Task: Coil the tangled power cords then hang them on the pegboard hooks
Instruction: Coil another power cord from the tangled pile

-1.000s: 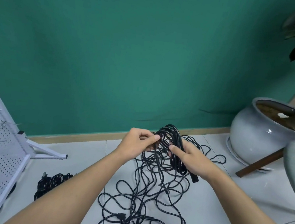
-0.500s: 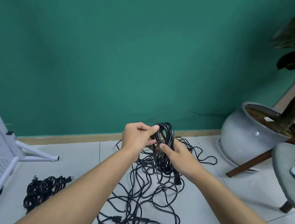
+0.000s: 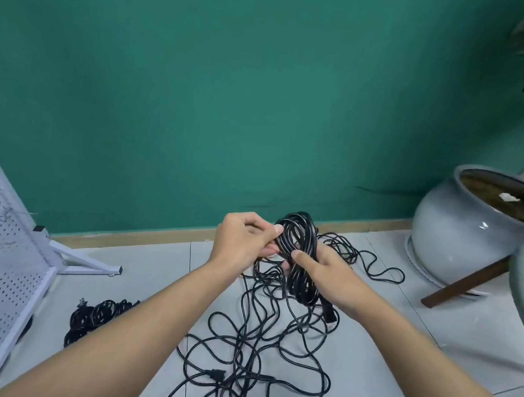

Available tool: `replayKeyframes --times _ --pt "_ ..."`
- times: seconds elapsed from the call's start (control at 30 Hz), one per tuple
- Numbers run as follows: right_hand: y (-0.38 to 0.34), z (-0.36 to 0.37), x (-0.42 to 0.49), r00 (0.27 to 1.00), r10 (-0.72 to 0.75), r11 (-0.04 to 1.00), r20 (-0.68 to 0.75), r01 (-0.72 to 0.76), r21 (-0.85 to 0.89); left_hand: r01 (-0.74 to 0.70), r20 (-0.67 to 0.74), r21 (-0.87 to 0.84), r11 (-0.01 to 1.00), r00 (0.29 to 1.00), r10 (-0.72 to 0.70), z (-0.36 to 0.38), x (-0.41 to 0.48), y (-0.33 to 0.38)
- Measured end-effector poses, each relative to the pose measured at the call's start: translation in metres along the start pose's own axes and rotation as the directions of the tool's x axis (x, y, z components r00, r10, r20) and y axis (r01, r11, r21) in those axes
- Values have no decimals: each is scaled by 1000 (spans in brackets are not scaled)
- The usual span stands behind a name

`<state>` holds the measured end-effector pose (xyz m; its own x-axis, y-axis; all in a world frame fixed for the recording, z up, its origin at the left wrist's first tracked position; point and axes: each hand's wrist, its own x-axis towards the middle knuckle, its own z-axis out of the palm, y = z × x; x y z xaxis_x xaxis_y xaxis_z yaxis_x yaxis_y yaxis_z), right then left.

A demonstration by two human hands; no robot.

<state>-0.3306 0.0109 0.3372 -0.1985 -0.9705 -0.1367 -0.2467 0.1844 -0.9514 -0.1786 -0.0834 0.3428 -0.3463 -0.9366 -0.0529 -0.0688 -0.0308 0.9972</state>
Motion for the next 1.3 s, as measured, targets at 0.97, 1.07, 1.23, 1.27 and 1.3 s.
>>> replayKeyframes --times 0.97,1.07,1.23,1.27,1.3 --pt "-31 -45 4 938 -20 950 -346 126 287 -299 503 498 814 864 10 -34 0 -38" --pt "-24 -44 5 938 -28 991 -345 71 113 -456 463 575 679 866 189 -48 -11 -9" --pt "-20 -34 2 965 16 1000 -263 -19 -9 -619 467 516 592 783 411 -55 -26 26" --pt "-20 -32 2 969 30 999 -245 -24 28 -610 468 500 615 788 401 -57 -26 30" --pt "-22 -28 1 973 41 998 -227 -27 62 -600 471 486 635 792 388 -58 -25 31"
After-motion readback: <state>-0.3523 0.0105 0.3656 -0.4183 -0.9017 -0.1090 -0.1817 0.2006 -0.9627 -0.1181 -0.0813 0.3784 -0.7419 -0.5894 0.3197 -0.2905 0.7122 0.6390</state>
